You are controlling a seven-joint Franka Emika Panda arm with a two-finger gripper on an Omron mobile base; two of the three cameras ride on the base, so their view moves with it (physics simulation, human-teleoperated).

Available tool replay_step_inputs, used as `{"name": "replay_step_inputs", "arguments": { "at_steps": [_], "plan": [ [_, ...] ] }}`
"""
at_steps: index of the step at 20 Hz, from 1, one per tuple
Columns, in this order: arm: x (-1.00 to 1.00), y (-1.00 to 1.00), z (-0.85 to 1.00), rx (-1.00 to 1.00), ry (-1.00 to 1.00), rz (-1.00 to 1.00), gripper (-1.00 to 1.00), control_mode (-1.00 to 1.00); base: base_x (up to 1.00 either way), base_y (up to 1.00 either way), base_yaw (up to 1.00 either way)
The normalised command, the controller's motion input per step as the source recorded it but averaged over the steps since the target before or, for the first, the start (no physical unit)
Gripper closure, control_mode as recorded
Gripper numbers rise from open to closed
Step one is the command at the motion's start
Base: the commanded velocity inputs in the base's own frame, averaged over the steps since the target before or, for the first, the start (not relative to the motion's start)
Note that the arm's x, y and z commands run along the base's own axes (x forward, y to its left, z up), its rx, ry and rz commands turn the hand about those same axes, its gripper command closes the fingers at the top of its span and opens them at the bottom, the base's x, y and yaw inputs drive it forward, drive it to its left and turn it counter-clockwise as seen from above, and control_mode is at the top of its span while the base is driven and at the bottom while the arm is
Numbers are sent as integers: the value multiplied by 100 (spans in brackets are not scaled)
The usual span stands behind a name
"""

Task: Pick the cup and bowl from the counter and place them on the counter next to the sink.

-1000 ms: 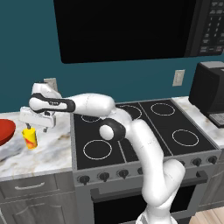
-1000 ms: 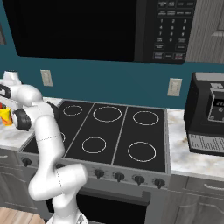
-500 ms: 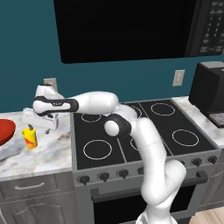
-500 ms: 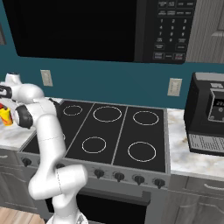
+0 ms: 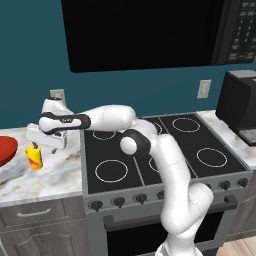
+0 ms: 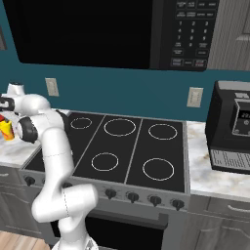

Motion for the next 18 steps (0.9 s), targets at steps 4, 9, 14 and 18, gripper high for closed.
{"name": "replay_step_inputs", "arguments": {
  "at_steps": [4,9,14,18],
  "plan": [
    [27,12,3,0,0,0,-100,-100,0,0,0],
    [4,24,0,0,0,0,-100,-100,0,0,0],
    [0,23,0,0,0,0,-100,-100,0,0,0],
    [13,-1,-6,0,0,0,-100,-100,0,0,0]
  ]
}}
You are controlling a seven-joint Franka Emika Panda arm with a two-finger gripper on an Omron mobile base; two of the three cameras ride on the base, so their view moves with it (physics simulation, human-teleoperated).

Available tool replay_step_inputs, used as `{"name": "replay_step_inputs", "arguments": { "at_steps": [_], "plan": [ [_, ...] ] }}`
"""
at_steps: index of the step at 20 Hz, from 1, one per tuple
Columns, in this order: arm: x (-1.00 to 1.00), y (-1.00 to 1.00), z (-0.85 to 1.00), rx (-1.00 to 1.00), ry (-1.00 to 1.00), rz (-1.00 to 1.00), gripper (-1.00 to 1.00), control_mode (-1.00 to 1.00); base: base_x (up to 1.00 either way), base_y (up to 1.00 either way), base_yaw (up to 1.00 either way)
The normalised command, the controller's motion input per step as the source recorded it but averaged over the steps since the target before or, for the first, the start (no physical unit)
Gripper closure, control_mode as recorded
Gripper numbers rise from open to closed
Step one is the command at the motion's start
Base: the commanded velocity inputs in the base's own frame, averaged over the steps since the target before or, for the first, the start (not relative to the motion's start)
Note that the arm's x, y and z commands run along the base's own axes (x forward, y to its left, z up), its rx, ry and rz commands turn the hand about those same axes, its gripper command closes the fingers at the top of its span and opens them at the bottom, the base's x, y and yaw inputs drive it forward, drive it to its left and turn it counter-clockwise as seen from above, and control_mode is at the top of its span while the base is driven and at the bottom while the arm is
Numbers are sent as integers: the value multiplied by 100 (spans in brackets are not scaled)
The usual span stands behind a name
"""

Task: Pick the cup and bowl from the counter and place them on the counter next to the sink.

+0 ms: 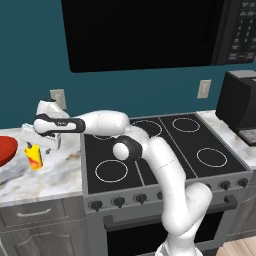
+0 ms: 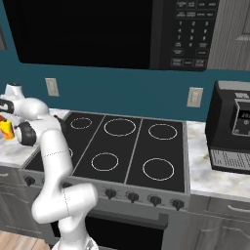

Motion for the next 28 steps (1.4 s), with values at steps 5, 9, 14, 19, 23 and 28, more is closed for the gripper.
{"name": "replay_step_inputs", "arguments": {
  "at_steps": [5,9,14,19,23,28],
  "plan": [
    [0,-7,-26,0,5,0,-100,-100,0,0,0],
    [-8,-12,-33,0,7,0,-100,-100,0,0,0],
    [-23,-3,-16,0,3,0,-100,-100,0,0,0],
    [0,0,0,0,0,0,100,-100,0,0,0],
    [0,0,0,0,0,0,100,-100,0,0,0],
    [0,0,0,0,0,0,100,-100,0,0,0]
  ]
}}
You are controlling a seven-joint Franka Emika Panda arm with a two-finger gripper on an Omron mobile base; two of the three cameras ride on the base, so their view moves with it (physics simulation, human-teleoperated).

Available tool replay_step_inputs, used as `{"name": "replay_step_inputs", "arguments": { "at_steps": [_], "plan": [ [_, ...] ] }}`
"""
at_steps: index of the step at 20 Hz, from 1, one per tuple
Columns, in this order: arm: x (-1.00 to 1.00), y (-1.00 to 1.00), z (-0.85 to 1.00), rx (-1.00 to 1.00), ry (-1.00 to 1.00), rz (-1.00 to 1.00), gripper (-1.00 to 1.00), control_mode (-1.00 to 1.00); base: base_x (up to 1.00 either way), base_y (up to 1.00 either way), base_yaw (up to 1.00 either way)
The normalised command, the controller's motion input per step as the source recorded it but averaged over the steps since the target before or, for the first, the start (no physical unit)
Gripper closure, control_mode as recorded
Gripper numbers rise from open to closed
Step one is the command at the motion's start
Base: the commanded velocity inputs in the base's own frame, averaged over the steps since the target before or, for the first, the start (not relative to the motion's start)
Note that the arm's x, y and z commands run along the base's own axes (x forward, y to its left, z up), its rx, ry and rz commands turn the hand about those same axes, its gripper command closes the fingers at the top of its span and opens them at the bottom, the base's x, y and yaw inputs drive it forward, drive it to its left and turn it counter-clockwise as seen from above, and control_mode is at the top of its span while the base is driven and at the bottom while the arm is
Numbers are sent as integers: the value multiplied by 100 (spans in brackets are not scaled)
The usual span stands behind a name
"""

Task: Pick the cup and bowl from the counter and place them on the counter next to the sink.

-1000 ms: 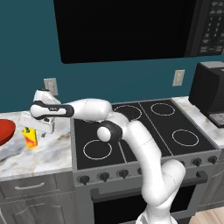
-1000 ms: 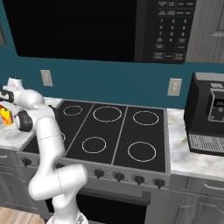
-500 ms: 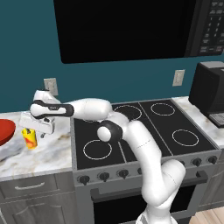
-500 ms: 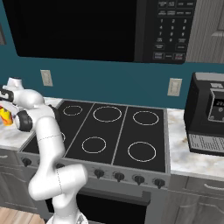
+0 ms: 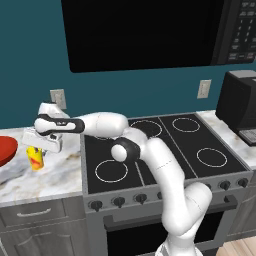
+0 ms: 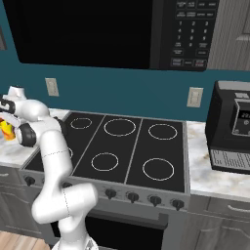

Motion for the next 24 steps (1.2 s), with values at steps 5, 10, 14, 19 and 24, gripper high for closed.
{"name": "replay_step_inputs", "arguments": {
  "at_steps": [5,10,14,19,24],
  "plan": [
    [-11,-23,4,0,0,0,100,-100,0,0,0],
    [-30,-85,39,0,-2,0,100,-100,0,0,0],
    [-34,-100,36,0,0,0,100,-100,0,0,0],
    [-43,-100,35,0,0,0,100,-100,0,0,0],
    [-53,-100,61,1,-1,0,100,-100,0,0,0]
  ]
}}
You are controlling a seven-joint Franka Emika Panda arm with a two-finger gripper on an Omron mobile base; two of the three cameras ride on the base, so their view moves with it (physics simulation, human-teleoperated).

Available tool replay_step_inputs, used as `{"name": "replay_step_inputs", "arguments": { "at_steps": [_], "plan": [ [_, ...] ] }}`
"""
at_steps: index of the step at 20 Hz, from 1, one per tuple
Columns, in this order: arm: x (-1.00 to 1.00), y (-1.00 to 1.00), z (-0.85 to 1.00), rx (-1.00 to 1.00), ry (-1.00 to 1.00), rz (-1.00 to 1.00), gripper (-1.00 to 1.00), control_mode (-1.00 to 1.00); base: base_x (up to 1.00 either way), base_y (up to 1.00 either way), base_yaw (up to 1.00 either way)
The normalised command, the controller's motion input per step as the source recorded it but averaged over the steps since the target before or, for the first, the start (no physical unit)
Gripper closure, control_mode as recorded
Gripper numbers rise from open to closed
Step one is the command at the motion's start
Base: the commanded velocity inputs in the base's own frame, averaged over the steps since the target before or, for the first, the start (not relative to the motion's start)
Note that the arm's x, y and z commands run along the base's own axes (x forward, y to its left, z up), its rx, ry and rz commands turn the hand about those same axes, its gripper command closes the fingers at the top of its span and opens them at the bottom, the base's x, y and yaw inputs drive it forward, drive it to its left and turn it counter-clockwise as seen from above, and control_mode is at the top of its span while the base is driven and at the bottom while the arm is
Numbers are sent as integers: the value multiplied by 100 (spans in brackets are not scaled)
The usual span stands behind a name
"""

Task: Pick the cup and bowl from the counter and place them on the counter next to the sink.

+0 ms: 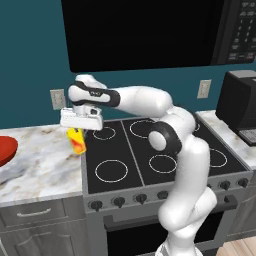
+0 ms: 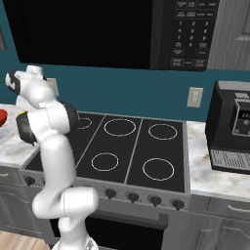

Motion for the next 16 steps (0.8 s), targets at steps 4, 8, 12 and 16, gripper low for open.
{"name": "replay_step_inputs", "arguments": {
  "at_steps": [4,8,12,16],
  "plan": [
    [-49,-80,75,1,-4,0,100,-100,0,0,0],
    [-58,-71,61,0,-1,0,100,-100,0,0,0],
    [-56,-69,70,0,-3,0,100,-100,0,0,0],
    [-26,-56,84,0,-5,0,100,-100,0,0,0]
  ]
}}
